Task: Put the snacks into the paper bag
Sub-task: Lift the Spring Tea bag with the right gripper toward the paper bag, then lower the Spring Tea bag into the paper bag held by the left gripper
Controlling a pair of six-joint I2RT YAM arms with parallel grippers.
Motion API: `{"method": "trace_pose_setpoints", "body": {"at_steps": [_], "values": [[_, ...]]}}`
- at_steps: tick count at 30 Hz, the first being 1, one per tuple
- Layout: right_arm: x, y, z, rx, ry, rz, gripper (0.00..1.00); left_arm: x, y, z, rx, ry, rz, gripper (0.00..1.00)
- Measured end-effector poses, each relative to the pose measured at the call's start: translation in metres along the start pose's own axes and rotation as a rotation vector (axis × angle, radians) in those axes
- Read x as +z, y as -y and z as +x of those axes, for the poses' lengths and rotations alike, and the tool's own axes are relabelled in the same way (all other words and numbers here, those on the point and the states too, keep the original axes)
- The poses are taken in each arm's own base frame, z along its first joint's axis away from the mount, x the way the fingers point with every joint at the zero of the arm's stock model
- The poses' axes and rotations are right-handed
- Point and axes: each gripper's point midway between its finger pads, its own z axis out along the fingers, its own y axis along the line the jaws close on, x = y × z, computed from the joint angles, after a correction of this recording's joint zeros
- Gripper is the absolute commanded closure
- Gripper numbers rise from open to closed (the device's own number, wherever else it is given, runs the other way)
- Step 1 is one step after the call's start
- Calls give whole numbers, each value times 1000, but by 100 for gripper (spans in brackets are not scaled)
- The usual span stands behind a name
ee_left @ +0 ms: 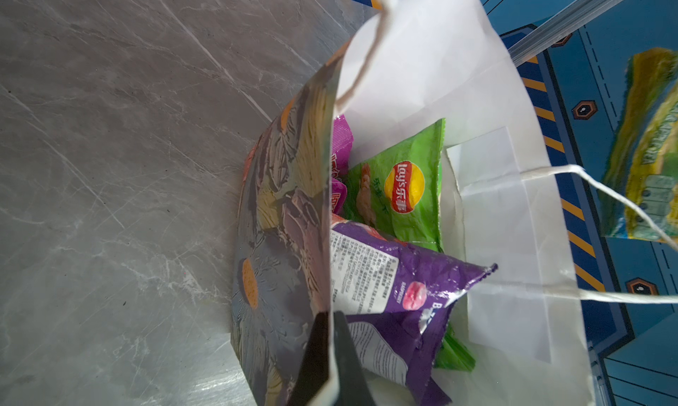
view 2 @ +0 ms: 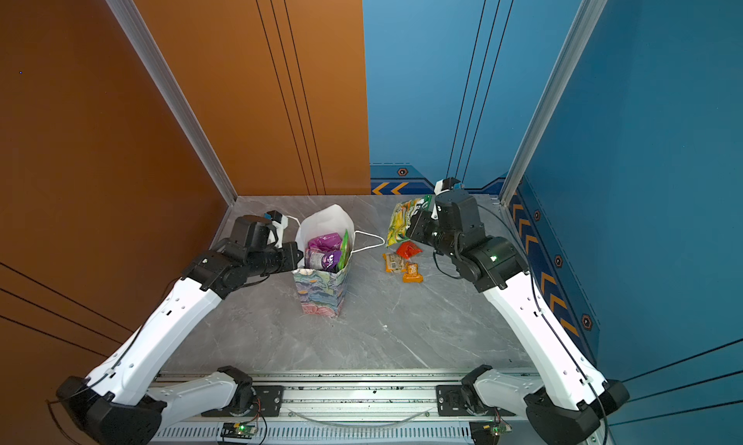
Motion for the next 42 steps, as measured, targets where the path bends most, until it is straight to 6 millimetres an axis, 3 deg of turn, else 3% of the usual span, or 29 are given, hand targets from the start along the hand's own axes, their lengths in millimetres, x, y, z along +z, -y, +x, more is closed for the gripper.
{"method": "trace_pose_setpoints", "body": {"at_steps": [7, 14, 26, 36, 42], "values": [[-10, -35, -20, -47, 34, -52, 100, 0, 0, 0, 0, 0, 0, 98], [-11, -80, -22, -113, 31, -123, 100, 0, 0, 0, 0, 0, 0, 98], [15, -131, 24, -200, -78, -189, 100, 0, 1, 0, 0, -2, 4, 98], [48, -149, 65, -249, -173, -184, 100, 0, 1, 0, 0, -2, 4, 98], [55, -152, 75, -256, -201, -191, 100, 0, 1, 1, 0, -3, 6, 98]]}}
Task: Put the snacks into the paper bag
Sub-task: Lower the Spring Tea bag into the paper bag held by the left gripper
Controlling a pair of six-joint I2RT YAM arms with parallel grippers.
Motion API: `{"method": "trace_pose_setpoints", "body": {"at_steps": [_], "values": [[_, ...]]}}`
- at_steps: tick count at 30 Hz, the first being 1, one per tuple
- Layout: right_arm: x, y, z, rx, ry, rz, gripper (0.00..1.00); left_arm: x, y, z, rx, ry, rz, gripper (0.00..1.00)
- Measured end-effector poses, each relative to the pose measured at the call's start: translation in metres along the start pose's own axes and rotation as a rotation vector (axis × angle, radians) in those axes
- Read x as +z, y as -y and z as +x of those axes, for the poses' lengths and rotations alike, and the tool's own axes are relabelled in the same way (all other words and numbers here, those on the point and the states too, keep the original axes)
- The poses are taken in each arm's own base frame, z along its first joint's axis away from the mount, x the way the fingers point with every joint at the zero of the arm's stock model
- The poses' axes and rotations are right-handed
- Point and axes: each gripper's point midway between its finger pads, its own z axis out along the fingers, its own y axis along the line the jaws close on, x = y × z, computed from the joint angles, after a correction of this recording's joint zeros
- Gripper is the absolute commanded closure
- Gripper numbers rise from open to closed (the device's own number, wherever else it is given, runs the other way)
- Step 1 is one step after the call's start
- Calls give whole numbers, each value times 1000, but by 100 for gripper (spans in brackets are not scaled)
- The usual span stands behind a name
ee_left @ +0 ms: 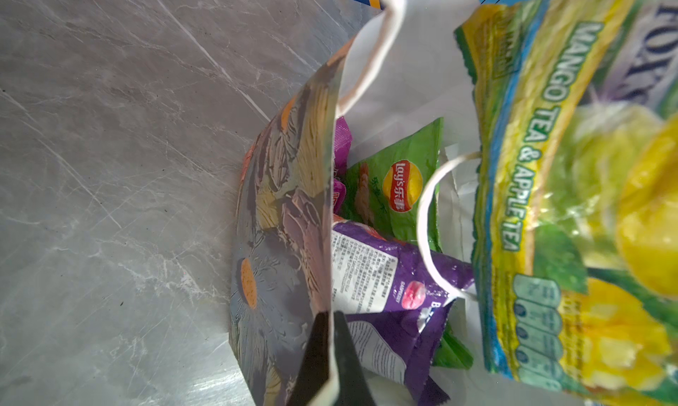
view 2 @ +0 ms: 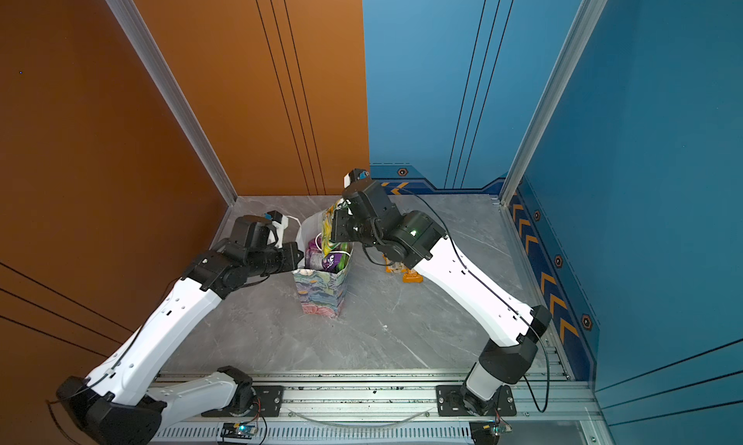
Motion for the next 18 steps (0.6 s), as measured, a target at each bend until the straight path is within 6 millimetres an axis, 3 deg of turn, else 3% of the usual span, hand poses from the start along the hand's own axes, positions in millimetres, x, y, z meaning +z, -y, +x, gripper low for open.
{"method": "trace_pose_setpoints", "body": {"at_steps": [12, 18], "values": [[49, 0, 35, -15, -114, 30, 100, 0, 0, 0, 0, 0, 0, 98], [56, -11, 50, -25, -153, 12, 100, 0, 0, 0, 0, 0, 1, 98]]}}
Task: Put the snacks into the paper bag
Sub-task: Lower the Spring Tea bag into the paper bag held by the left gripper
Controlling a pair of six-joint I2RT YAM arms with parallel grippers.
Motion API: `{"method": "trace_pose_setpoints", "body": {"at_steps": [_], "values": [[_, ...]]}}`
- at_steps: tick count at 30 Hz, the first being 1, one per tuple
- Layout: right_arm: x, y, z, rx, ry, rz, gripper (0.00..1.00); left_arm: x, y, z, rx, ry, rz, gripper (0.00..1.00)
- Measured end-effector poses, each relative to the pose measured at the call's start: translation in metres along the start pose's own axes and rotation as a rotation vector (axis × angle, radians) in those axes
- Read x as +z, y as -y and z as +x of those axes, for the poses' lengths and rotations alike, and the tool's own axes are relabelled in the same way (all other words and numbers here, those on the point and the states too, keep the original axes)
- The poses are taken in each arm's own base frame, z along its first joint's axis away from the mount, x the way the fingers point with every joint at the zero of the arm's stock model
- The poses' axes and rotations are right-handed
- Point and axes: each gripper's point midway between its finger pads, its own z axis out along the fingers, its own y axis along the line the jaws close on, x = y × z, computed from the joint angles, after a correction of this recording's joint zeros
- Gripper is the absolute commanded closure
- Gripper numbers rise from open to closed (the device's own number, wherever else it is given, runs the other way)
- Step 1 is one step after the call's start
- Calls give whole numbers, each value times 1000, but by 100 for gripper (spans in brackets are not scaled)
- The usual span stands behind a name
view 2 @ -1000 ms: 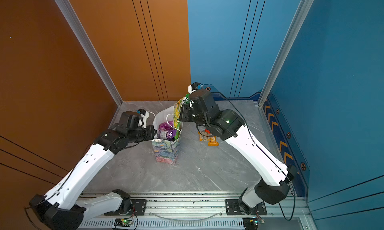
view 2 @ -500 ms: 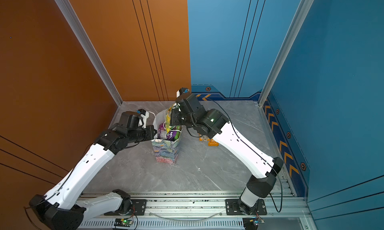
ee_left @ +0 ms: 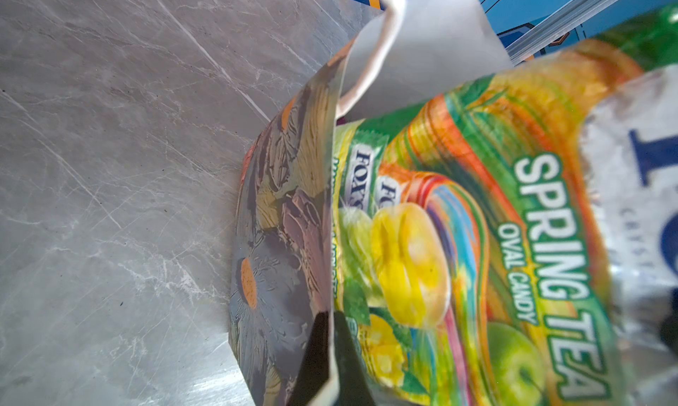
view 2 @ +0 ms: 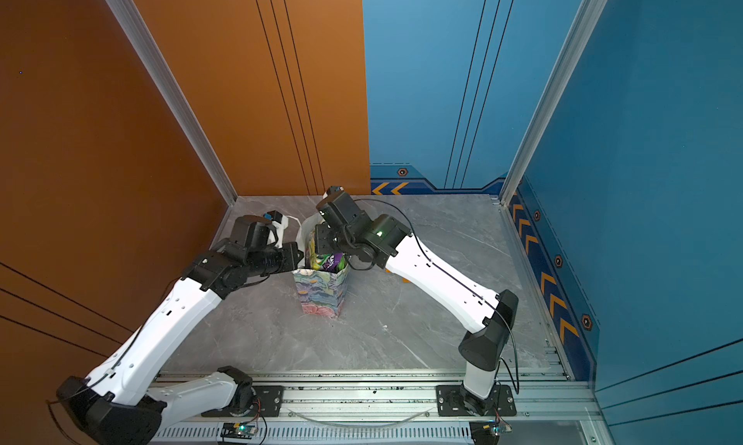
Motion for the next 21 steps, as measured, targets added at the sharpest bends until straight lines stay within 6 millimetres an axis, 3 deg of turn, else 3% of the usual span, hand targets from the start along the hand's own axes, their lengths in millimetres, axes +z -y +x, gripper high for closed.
{"method": "trace_pose_setpoints", "body": {"at_steps": [4, 12, 21], "values": [[8, -3, 7, 7, -24, -8, 100, 0, 0, 0, 0, 0, 0, 98], [44, 1, 22, 13, -84, 18, 100, 0, -1, 0, -2, 1, -3, 98], [64, 1, 30, 18, -115, 23, 100, 0, -4, -1, -11, 3, -13, 98]]}}
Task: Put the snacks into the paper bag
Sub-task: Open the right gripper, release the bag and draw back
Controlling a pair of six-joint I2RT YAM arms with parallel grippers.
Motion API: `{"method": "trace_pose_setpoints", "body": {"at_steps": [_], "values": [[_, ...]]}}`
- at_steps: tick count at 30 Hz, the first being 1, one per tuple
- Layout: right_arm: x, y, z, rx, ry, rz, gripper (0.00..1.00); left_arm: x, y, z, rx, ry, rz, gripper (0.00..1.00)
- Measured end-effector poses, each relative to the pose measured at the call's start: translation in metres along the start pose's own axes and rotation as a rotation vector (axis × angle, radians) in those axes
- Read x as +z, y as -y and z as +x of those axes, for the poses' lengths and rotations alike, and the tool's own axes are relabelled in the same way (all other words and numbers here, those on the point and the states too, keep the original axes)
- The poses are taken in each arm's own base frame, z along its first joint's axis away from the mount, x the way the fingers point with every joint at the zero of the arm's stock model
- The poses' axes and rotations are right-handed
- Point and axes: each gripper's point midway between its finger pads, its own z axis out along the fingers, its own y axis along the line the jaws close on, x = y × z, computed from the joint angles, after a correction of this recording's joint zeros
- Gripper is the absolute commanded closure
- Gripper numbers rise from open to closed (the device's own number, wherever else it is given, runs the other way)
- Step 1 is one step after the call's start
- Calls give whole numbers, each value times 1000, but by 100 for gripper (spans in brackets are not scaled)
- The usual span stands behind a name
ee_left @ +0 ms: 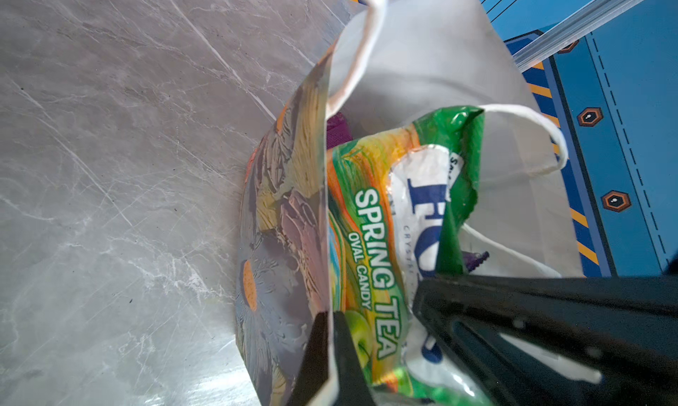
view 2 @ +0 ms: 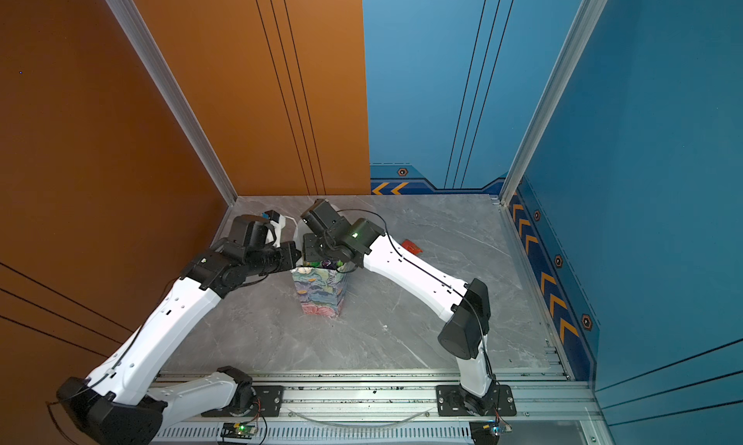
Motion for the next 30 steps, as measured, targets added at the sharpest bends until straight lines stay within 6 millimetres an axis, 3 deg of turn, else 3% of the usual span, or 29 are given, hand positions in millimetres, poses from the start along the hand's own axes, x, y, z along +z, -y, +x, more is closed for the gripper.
{"method": "trace_pose_setpoints", "body": {"at_steps": [7, 10, 18, 24, 30], "values": [[21, 3, 11, 5, -44, 7, 100, 0, -1, 0, 0, 1, -4, 98], [21, 2, 11, 6, -47, 4, 100, 0, -1, 0, 0, 1, -4, 98], [18, -2, 10, 6, -49, -14, 88, 0, -1, 0, 0, 2, -3, 97], [-2, -7, 0, 7, -12, -38, 73, 0, -1, 0, 0, 2, -3, 97], [-42, -15, -17, 0, 60, -78, 61, 0, 0, 0, 0, 2, -3, 97]]}}
